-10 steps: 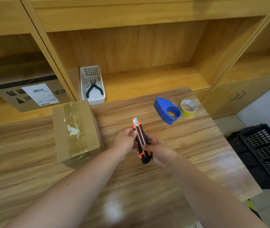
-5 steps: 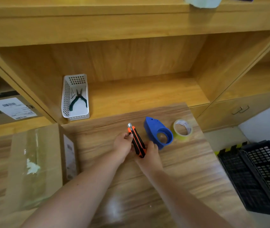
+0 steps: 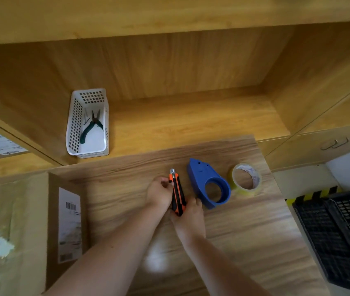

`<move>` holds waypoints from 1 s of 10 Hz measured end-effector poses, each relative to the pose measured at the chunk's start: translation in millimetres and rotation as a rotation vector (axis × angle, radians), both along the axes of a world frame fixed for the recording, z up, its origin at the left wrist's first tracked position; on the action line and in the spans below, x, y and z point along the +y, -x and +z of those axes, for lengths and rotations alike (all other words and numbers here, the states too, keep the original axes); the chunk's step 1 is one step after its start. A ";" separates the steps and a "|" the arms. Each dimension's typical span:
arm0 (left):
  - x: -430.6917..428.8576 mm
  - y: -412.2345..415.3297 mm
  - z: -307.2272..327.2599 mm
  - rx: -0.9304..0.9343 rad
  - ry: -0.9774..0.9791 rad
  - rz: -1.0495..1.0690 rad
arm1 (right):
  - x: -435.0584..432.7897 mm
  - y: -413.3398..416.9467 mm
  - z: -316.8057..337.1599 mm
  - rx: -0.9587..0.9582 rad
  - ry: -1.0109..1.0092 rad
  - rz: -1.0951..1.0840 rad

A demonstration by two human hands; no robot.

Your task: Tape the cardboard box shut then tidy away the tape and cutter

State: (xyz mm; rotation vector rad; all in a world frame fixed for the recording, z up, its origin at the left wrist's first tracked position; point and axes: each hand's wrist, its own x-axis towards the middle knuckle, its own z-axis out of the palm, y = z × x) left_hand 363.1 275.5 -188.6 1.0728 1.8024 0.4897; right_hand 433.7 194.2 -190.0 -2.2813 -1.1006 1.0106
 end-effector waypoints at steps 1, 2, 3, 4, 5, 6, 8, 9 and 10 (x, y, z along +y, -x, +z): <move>0.3 -1.2 0.0 0.021 -0.005 0.010 | 1.1 -0.7 -0.7 0.001 -0.010 0.002; -1.0 -2.1 0.1 0.032 -0.012 0.016 | 1.4 -2.3 1.2 -0.003 -0.025 0.021; -1.8 -1.5 2.1 0.013 -0.005 0.031 | 0.8 -3.8 3.8 -0.014 -0.030 0.050; -8.7 4.3 8.8 -0.045 0.002 0.051 | -3.4 -5.8 12.0 -0.058 -0.083 0.133; -16.4 12.1 18.3 -0.096 0.010 0.024 | -5.2 -8.7 21.9 -0.056 -0.145 0.187; -26.8 31.7 40.6 -0.156 0.005 0.004 | -3.0 -15.0 43.9 0.004 -0.183 0.275; -45.8 83.0 96.2 -0.203 -0.055 -0.007 | 1.3 -14.6 95.9 0.105 -0.184 0.430; -52.0 104.4 123.0 -0.214 -0.115 -0.023 | 4.1 -7.1 120.8 0.144 -0.197 0.447; -61.8 134.3 156.6 -0.231 -0.196 -0.025 | -0.3 12.9 156.4 0.257 -0.291 0.429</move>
